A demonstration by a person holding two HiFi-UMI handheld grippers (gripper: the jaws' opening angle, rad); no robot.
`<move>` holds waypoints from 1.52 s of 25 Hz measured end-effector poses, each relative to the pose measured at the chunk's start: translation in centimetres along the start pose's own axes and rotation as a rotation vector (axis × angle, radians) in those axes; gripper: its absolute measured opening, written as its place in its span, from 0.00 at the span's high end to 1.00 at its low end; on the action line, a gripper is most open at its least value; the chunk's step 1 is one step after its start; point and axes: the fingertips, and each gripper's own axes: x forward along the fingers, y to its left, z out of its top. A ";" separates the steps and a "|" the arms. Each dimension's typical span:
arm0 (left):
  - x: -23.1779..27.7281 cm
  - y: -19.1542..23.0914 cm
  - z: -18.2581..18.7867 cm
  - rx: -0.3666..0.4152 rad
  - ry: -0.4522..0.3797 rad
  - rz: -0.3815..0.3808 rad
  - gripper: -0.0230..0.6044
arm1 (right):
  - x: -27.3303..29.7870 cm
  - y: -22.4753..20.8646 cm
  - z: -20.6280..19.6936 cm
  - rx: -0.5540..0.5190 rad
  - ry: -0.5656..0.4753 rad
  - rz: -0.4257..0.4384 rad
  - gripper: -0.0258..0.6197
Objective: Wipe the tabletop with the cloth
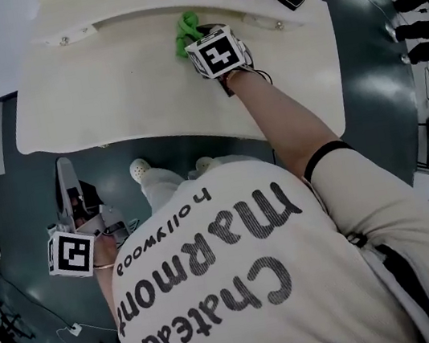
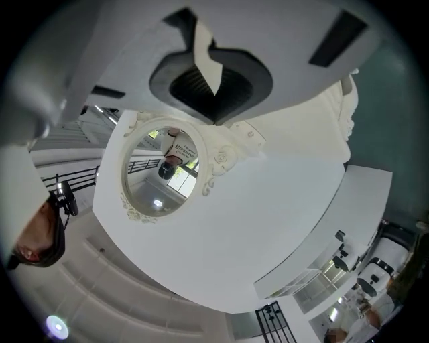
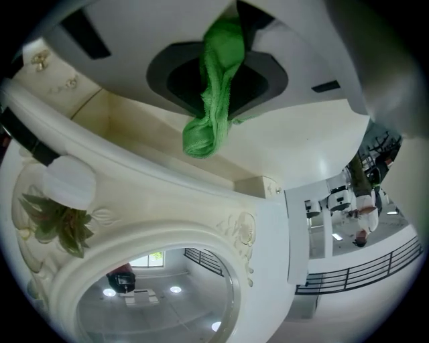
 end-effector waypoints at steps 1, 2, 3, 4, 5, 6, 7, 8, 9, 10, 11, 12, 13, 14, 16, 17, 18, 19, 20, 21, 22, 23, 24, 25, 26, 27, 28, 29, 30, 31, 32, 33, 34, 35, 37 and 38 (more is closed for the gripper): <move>0.8 -0.1 0.0 -0.003 0.015 -0.023 0.95 | -0.2 -0.5 -0.1 0.019 0.001 -0.020 0.79; 1.6 -0.2 0.1 -0.004 0.029 -0.042 0.95 | -0.3 -0.9 -0.3 0.037 0.004 -0.037 0.79; 2.3 -0.4 0.2 -0.003 0.041 -0.057 0.95 | -0.4 -1.3 -0.4 0.051 0.007 -0.048 0.79; 2.9 -0.5 0.3 0.002 0.052 -0.071 0.95 | -0.5 -1.7 -0.6 0.065 0.012 -0.057 0.79; 3.6 -0.8 0.5 0.011 0.063 -0.086 0.95 | -0.7 -2.0 -0.8 0.080 0.015 -0.066 0.79; 4.3 -1.1 0.7 0.022 0.074 -0.103 0.95 | -0.9 -2.4 -1.1 0.096 0.017 -0.074 0.79; 5.0 -1.4 0.9 0.031 0.088 -0.122 0.95 | -1.1 -2.7 -1.4 0.111 0.019 -0.083 0.79; 5.7 -1.7 0.9 0.038 0.103 -0.141 0.95 | -1.4 -3.1 -1.7 0.124 0.020 -0.091 0.79; 6.3 -1.9 0.9 0.043 0.120 -0.157 0.95 | -1.7 -3.5 -2.0 0.136 0.020 -0.102 0.79; 6.7 -2.1 0.7 0.046 0.136 -0.169 0.95 | -2.0 -4.0 -2.3 0.144 0.017 -0.115 0.79; 7.1 -2.2 0.6 0.047 0.151 -0.178 0.95 | -2.4 -4.5 -2.5 0.152 0.015 -0.129 0.79; 7.4 -2.3 0.4 0.046 0.163 -0.184 0.95 | -2.8 -5.0 -2.8 0.160 0.015 -0.142 0.79; 7.6 -2.4 0.3 0.044 0.174 -0.190 0.95 | -3.2 -5.5 -3.2 0.171 0.016 -0.154 0.79; 7.6 -2.6 0.1 0.043 0.183 -0.197 0.95 | -3.7 -6.0 -3.6 0.182 0.017 -0.166 0.79; 7.8 -2.9 -0.3 0.046 0.199 -0.210 0.95 | -4.7 -7.0 -4.3 0.203 0.014 -0.189 0.79; 7.9 -3.1 -0.4 0.049 0.205 -0.215 0.95 | -5.2 -7.5 -4.6 0.212 0.012 -0.201 0.79; 7.9 -3.3 -0.5 0.049 0.209 -0.219 0.95 | -5.6 -7.9 -4.9 0.221 0.013 -0.211 0.79; 8.0 -3.4 -0.6 0.046 0.211 -0.222 0.95 | -5.9 -8.3 -5.2 0.229 0.013 -0.220 0.79; 8.0 -3.5 -0.7 0.043 0.213 -0.225 0.95 | -6.3 -8.7 -5.4 0.234 0.012 -0.230 0.79; 8.1 -3.5 -0.8 0.040 0.214 -0.226 0.95 | -6.5 -9.0 -5.6 0.238 0.011 -0.239 0.79; 8.1 -3.4 -0.9 0.040 0.215 -0.226 0.95 | -6.7 -9.3 -5.7 0.241 0.011 -0.246 0.79; 8.1 -3.4 -0.9 0.041 0.216 -0.225 0.95 | -6.9 -9.6 -5.9 0.243 0.011 -0.253 0.79; 8.1 -3.4 -1.0 0.041 0.215 -0.225 0.95 | -7.2 -9.9 -6.0 0.245 0.009 -0.260 0.79; 8.1 -3.4 -1.0 0.041 0.213 -0.225 0.95 | -7.4 -10.1 -6.2 0.248 0.008 -0.265 0.79; 8.0 -3.5 -1.1 0.039 0.211 -0.225 0.95 | -7.6 -10.3 -6.4 0.252 0.007 -0.266 0.79; 8.0 -3.5 -1.2 0.037 0.208 -0.224 0.95 | -7.7 -10.5 -6.7 0.256 0.007 -0.267 0.79; 8.0 -3.5 -1.3 0.034 0.206 -0.222 0.95 | -7.8 -10.8 -6.9 0.259 0.007 -0.271 0.79; 8.0 -3.5 -1.4 0.031 0.204 -0.221 0.95 | -8.0 -11.1 -7.1 0.260 0.007 -0.278 0.79; 8.0 -3.5 -1.5 0.029 0.202 -0.220 0.95 | -8.2 -11.3 -7.3 0.261 0.008 -0.284 0.79; 8.0 -3.6 -1.5 0.027 0.199 -0.221 0.95 | -8.4 -11.6 -7.4 0.262 0.008 -0.289 0.79; 8.0 -3.6 -1.5 0.026 0.197 -0.222 0.95 | -8.5 -11.7 -7.5 0.261 0.008 -0.293 0.79; 8.0 -3.6 -1.5 0.024 0.194 -0.223 0.95 | -8.6 -11.8 -7.5 0.260 0.007 -0.296 0.79; 7.9 -3.5 -1.3 0.023 0.192 -0.223 0.95 | -8.6 -11.7 -7.5 0.259 0.007 -0.296 0.79; 7.7 -3.4 -1.1 0.021 0.190 -0.221 0.95 | -8.6 -11.6 -7.4 0.257 0.008 -0.294 0.79; 7.4 -3.1 -0.9 0.016 0.186 -0.214 0.95 | -8.6 -11.3 -7.4 0.255 0.011 -0.291 0.79; 7.4 -3.1 -1.0 0.012 0.184 -0.212 0.95 | -8.6 -11.3 -7.5 0.254 0.009 -0.293 0.79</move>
